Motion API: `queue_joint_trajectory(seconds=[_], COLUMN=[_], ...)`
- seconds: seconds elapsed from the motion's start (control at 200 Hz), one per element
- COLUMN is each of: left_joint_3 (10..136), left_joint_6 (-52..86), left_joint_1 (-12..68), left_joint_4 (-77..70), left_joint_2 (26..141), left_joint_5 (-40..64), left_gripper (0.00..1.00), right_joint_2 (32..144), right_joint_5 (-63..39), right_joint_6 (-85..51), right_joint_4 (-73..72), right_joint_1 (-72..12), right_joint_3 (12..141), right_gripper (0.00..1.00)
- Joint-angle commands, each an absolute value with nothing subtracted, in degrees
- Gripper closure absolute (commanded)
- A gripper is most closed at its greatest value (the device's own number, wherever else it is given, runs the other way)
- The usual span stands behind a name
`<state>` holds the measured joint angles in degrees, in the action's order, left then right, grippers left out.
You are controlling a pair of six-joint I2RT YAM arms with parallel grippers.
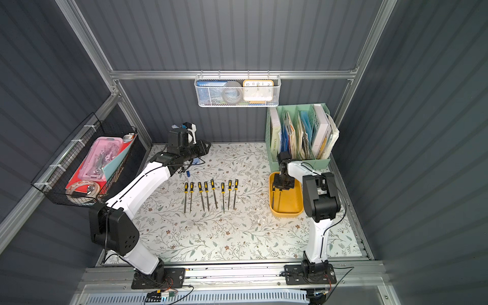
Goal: Take the file tool out of the storage box
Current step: Pick up the file tool from the storage box, then place the file tool at the center of the board.
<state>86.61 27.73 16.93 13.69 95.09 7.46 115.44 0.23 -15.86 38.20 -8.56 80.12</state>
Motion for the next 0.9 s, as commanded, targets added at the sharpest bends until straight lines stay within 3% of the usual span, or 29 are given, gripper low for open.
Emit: queue_joint_trajectory(seconds=[0.0,0.25,0.445,0.67,0.896], left_joint_3=[86.04,86.31,85.27,84.55,84.68], left_joint_6=[27.99,27.75,28.07,28.36,28.39], left_joint_1=[16.90,16.87,16.92,16.87,16.81], left_joint_4=[13.62,13.97,13.71,13.33,14.07], left_joint_2=[92.90,92.29,91.87,90.92,90.29], left_joint_5=[6.83,6.50,6.60,6.15,5.98], left_gripper=[0.68,0.67,0.67,0.67,0.67], right_joint_2=[116.54,106.48,100.99,108.75,119.28], right_joint_5=[-0.06,0.49,0.44,-0.78,0.84], right_joint_6=[-15.98,-16.96,-19.65,-26.02,-29.46], right_joint_4=[41.93,45.52,46.16,44.47,43.81], right_joint_1=[-8.26,-9.60,-18.07,-28.10,-31.29], right_joint_3=[80.54,84.54,87.99,95.83,102.84], right_gripper=[0.91,0.98,0.99,1.00,1.00])
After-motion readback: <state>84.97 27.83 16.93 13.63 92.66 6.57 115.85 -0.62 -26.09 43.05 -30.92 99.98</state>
